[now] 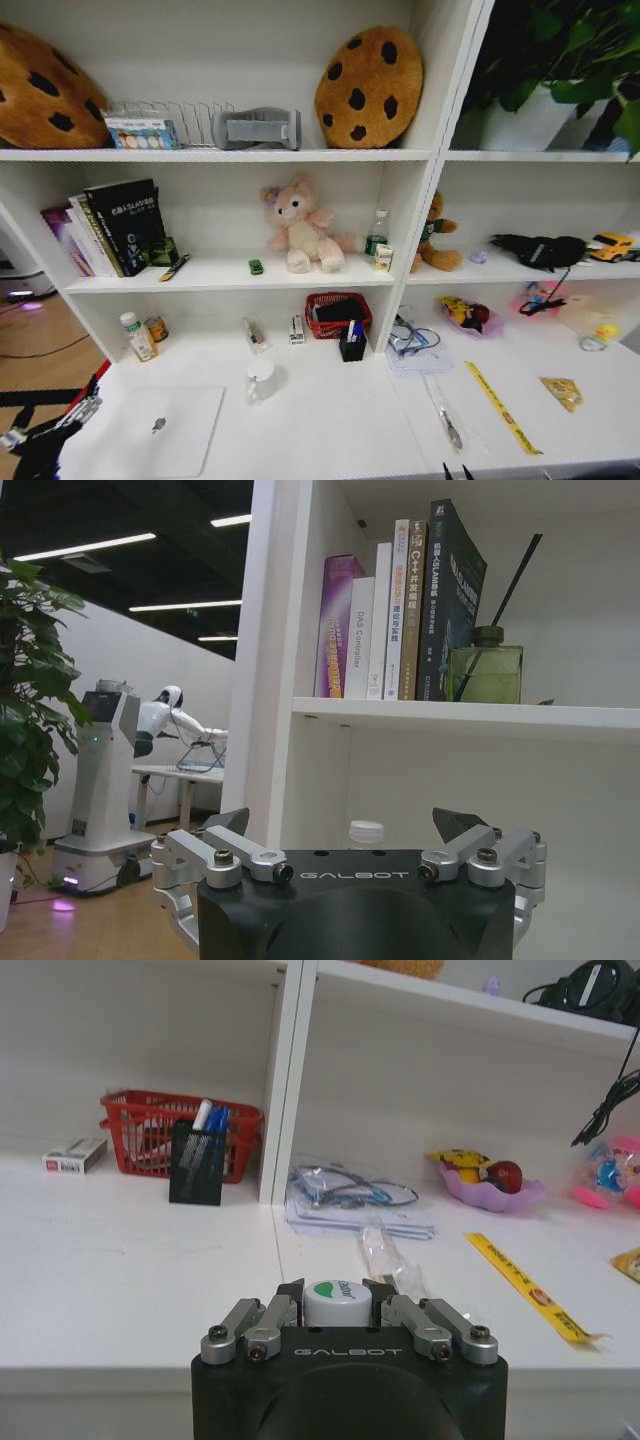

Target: Organize the objects on the table.

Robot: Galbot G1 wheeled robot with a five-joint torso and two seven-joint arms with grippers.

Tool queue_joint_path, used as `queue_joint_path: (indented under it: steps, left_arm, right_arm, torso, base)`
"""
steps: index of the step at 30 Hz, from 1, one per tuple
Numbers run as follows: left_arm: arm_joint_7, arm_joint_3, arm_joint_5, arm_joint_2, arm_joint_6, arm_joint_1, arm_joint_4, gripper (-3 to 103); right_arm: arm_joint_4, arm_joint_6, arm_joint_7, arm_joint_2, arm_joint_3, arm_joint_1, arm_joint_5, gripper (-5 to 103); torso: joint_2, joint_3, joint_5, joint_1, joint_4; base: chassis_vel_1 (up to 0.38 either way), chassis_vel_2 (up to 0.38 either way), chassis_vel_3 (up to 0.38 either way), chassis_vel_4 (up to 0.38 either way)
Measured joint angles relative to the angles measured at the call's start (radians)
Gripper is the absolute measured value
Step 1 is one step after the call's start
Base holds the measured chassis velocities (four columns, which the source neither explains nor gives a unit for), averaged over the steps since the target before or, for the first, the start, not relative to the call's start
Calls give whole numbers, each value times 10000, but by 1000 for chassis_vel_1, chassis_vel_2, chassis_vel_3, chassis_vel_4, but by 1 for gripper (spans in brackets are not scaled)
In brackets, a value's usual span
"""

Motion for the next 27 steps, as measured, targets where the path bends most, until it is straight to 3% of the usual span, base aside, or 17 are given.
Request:
queue_joint_path:
  steps: [5, 17, 25, 27]
  left_arm:
    - [1, -16, 1, 28, 64, 4, 15, 100]
    - [-8, -20, 6, 29, 92, 7, 28, 100]
    - [-13, -18, 11, 26, 97, 5, 33, 100]
    - [-15, -17, 14, 25, 100, 5, 36, 100]
  right_arm:
    - [-783, -6, 29, -40, 24, 308, 215, 31]
    - [-4864, -82, -337, -147, -266, 2637, 822, 31]
    - [-7943, 39, -771, -31, -486, 5090, 959, 31]
    - [-9224, 125, -1006, -45, -540, 6343, 1071, 31]
  torso:
    - [0, 1, -1, 0, 0]
    - [0, 0, -1, 1, -1]
    - [-2, 1, 2, 0, -1]
    - [-2, 1, 2, 1, 2]
  base:
    - [0, 0, 0, 0]
    - [0, 0, 0, 0]
    - [0, 0, 0, 0]
    - [0, 0, 0, 0]
